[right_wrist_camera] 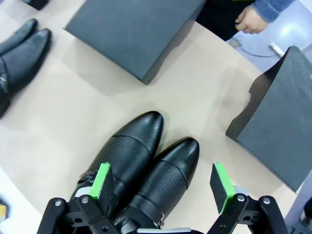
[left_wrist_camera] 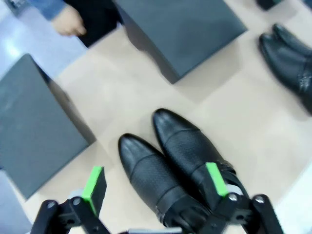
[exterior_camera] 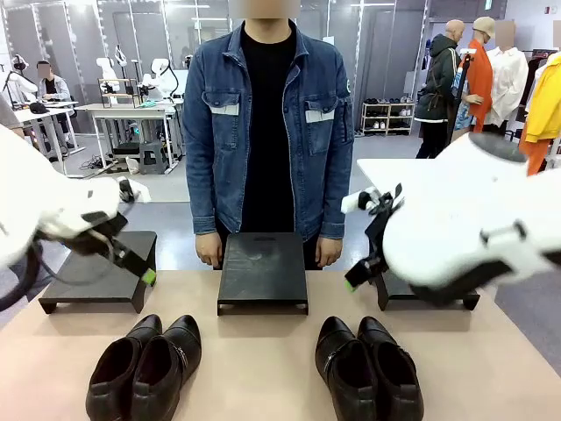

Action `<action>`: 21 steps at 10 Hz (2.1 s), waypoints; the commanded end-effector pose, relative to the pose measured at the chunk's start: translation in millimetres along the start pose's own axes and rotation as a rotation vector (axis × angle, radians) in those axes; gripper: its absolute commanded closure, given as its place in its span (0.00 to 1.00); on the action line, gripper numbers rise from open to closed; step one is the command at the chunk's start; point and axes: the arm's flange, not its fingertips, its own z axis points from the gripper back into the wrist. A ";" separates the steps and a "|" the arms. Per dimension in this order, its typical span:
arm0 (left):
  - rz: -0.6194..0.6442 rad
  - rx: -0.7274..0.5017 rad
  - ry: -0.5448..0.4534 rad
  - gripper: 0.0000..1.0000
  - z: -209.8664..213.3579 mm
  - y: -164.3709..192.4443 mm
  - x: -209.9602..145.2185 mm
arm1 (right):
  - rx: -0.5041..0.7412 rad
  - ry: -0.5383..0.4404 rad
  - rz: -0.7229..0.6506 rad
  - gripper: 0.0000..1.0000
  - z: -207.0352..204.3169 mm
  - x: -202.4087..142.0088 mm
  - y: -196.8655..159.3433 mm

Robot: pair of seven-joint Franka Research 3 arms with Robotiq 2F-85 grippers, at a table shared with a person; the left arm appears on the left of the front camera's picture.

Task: Place the shoes on the stand as instructed by the person.
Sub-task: Pick up one pair of Shoes and place it on the Shoes Stand indicated by the person.

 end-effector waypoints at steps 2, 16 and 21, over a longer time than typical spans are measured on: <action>0.140 -0.302 -0.006 0.00 60.6 42.6 -1.2 | 0.272 0.026 -0.122 0.00 47.5 1.9 -55.2; 0.726 -0.665 -0.394 0.00 199.3 172.9 -284.9 | 0.813 -0.465 -0.660 0.00 160.1 -286.3 -244.1; 0.724 -0.642 -0.411 0.00 201.4 176.7 -292.4 | 0.798 -0.456 -0.689 0.00 162.5 -298.5 -250.9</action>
